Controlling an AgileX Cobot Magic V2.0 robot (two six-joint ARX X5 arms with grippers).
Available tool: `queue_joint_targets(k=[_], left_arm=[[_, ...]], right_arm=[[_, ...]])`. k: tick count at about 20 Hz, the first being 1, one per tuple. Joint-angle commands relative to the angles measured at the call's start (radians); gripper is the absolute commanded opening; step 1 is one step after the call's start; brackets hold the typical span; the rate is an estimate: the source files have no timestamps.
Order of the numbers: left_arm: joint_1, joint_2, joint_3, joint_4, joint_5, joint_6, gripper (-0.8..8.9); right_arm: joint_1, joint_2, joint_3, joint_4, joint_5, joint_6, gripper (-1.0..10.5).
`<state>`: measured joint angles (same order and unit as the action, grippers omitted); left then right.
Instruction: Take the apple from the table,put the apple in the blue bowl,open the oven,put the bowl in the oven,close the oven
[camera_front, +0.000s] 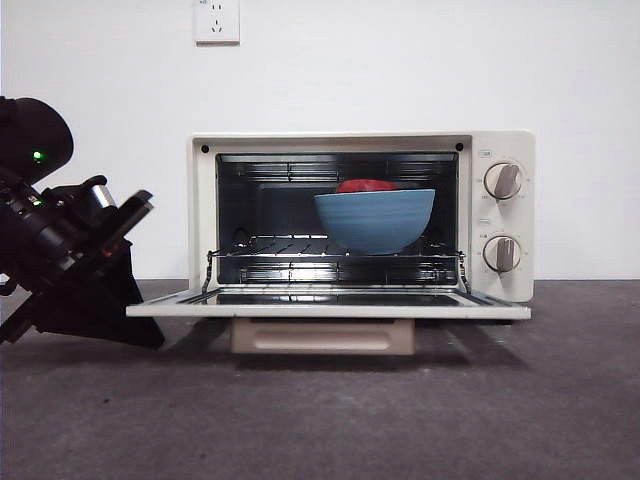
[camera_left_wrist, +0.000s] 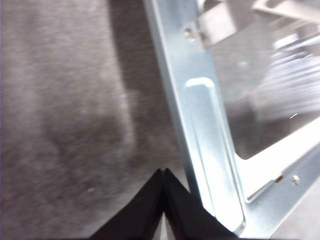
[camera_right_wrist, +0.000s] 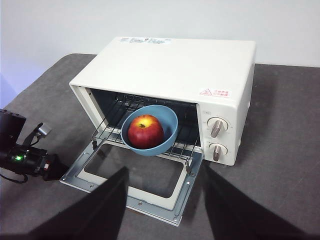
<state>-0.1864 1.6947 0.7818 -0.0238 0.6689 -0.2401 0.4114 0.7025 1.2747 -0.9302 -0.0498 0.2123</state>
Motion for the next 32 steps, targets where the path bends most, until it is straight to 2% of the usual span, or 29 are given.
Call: queue_joint_targets(k=[1, 5, 11, 13, 17, 22, 25, 27, 32], left_arm=[[-0.002, 0.013, 0.013, 0.109, 0.135, -0.074, 0.06], [0.026, 0.013, 0.014, 0.306, 0.216, -0.229, 0.06], [0.063, 0.013, 0.016, 0.591, 0.188, -0.407, 0.06], [0.072, 0.013, 0.021, 0.647, 0.16, -0.435, 0.06], [0.078, 0.008, 0.032, 0.649, 0.162, -0.451, 0.06], [0.07, -0.052, 0.032, 0.618, 0.171, -0.451, 0.07], [0.054, -0.142, 0.032, 0.54, 0.167, -0.416, 0.07], [0.04, -0.22, 0.032, 0.442, 0.143, -0.364, 0.07], [-0.019, -0.467, 0.032, 0.1, -0.033, -0.171, 0.07]], right_arm=[[0.005, 0.006, 0.019, 0.008, 0.005, -0.007, 2.3], [0.005, 0.006, 0.019, -0.003, 0.005, -0.003, 2.3], [0.005, 0.006, 0.019, -0.037, 0.005, -0.003, 2.3], [0.005, 0.006, 0.019, -0.047, 0.005, -0.003, 2.3], [0.005, 0.006, 0.019, -0.059, -0.001, -0.003, 2.3], [0.005, 0.006, 0.019, -0.081, -0.002, -0.005, 2.3], [0.005, 0.006, 0.018, -0.106, -0.011, -0.019, 2.3], [0.005, 0.006, 0.014, -0.126, -0.029, -0.033, 2.3], [0.005, 0.001, -0.021, -0.124, -0.06, -0.045, 2.3]])
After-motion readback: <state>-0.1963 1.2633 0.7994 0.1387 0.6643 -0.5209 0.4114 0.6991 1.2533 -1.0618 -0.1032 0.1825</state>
